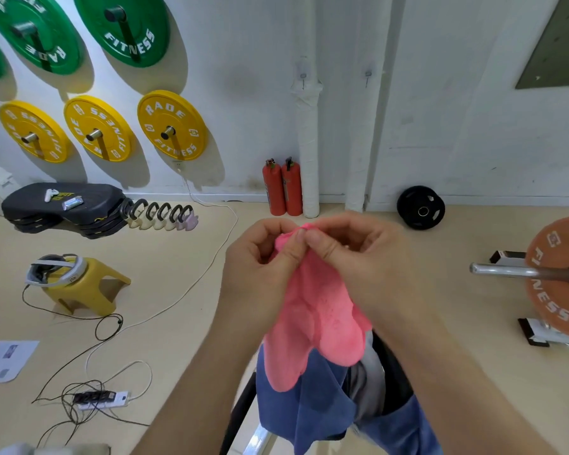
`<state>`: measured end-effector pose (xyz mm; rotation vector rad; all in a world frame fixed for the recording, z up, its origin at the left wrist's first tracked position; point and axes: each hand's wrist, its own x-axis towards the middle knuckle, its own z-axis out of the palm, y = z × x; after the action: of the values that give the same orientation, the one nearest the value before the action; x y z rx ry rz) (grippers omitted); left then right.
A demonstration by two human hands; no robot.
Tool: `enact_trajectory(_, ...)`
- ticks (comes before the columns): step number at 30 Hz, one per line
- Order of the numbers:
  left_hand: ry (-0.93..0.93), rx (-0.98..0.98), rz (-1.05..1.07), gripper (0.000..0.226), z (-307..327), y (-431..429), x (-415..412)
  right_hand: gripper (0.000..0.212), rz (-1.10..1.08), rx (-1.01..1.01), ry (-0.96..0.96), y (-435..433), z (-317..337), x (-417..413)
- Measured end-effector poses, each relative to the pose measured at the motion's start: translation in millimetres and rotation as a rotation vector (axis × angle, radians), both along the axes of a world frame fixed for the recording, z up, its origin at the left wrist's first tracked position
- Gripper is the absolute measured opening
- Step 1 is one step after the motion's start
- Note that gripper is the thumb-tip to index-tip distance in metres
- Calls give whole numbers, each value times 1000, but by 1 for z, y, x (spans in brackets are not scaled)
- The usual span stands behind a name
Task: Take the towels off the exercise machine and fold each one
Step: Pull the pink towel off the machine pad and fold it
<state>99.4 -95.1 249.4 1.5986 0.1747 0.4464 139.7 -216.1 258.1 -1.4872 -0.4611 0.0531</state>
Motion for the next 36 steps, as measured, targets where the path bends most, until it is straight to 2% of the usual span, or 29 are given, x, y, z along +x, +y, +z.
enact_trajectory(1,67,91,-57,8,-2,8,2,14,-4,-72,-23,0,-1,11)
enact_trajectory(4,283,541,-239,36,-19,42,6,28,-75,-266,-75,4,-1,49)
enact_trajectory(5,337,607,-307,40,-25,51,4,27,-121,-319,-98,6,-1,62)
enact_trajectory(7,493,736,-461,42,-33,70,-3,18,-223,-374,-128,10,-1,84)
enact_trajectory(10,770,1022,-699,31,-35,97,-14,9,-327,-410,-125,13,-5,105)
enact_trajectory(12,761,1209,-675,25,-33,110,-16,8,-336,-445,-116,18,-8,106)
enact_trajectory(14,612,1407,-515,21,-32,118,-17,14,-352,-395,-70,24,-8,102)
enact_trajectory(16,444,1371,-296,23,-35,129,-21,21,-412,-306,6,29,-6,96)
enact_trajectory(19,233,975,19,14,-43,155,-27,17,-538,-323,59,28,-11,90)
enact_trajectory(20,179,843,66,14,-44,163,-30,17,-566,-350,76,28,-14,86)
enact_trajectory(22,108,701,6,13,-46,179,-36,18,-592,-397,93,28,-22,77)
enact_trajectory(24,126,713,-218,13,-49,191,-40,21,-520,-425,117,30,-23,64)
enact_trajectory(27,328,779,-672,44,-59,202,-45,24,-370,-439,152,29,-17,46)
enact_trajectory(29,384,859,-816,60,-69,202,-49,24,-383,-464,110,26,-13,40)
enact_trajectory(30,337,929,-808,68,-72,202,-49,24,-415,-476,80,24,-13,38)
enact_trajectory(32,174,988,-644,59,-72,200,-44,24,-478,-470,63,17,-15,39)
enact_trajectory(34,71,886,-445,41,-67,201,-34,21,-449,-407,144,4,-21,46)
enact_trajectory(36,25,856,-321,37,-60,199,-23,19,-314,-324,283,-11,-28,58)
